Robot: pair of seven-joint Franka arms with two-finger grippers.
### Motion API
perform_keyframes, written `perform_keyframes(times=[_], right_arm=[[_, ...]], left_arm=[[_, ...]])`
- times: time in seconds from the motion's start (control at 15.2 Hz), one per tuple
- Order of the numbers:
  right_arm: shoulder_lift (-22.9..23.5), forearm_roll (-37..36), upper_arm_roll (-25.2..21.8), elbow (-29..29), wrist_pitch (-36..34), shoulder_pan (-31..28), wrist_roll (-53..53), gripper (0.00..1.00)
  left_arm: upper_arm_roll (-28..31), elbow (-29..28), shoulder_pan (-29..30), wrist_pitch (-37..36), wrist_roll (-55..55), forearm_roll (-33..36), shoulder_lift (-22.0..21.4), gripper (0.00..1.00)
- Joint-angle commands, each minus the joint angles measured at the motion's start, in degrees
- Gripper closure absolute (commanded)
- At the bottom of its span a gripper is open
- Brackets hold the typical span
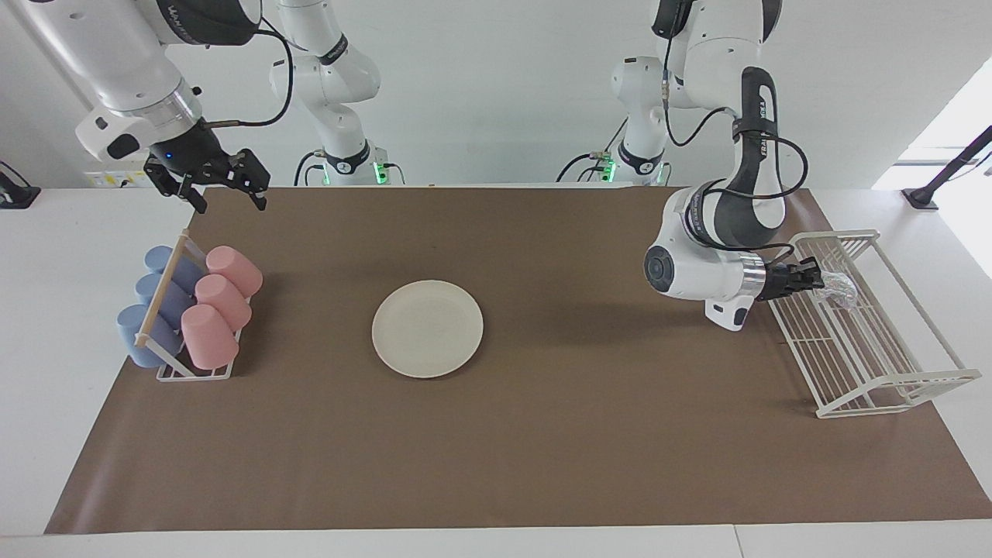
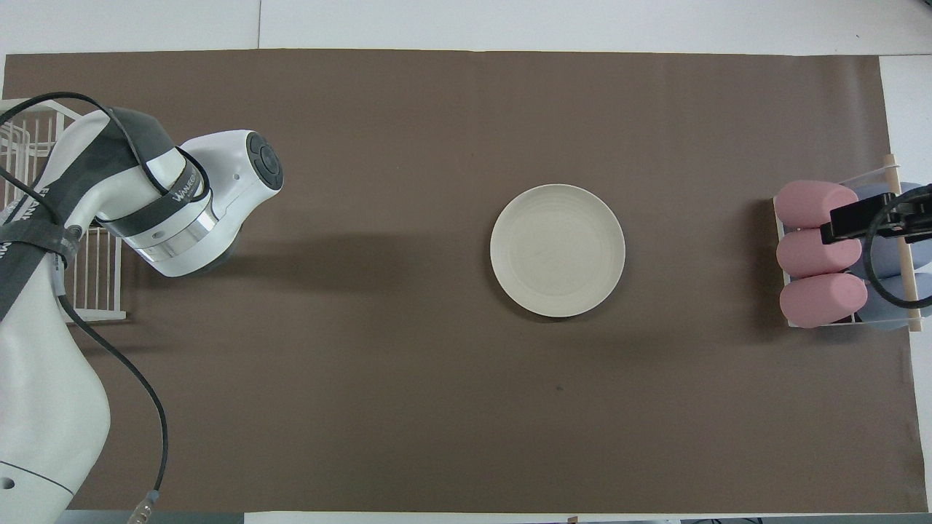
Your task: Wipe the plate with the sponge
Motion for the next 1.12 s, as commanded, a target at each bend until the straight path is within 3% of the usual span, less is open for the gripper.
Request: perform_keyframes(times=[0.0, 0.26, 0.33, 0.39, 1.05], right_arm=[[-0.71, -1.04, -0.22, -0.65, 0.24, 0.06, -0.76, 0.00], [-0.71, -1.04, -0.22, -0.65, 0.33, 0.49, -0.67, 0.00], [-0.71, -1.13, -0.22, -0.65, 0.16, 0.41, -0.67, 0.00], [-0.71, -1.04, -0.22, -0.65, 0.15, 0.41, -0.67, 0.00], [-0.71, -1.04, -0.14, -0.65, -0.02, 0.50, -0.67, 0.00]], left_arm=[[-0.30, -0.25, 0.84, 1.34, -0.20, -0.87, -0.31, 1.00], [-0.30, 0.01, 1.28, 2.13, 0.06, -0.87, -0.22, 0.99], [-0.30, 0.01, 1.28, 2.22, 0.06, -0.87, -0.22, 0.36], [-0.30, 0.10, 1.37, 2.40, -0.03, -0.87, -0.22, 0.00], [-0.30, 0.62, 1.37, 2.49, 0.06, -0.87, -0.05, 0.00]])
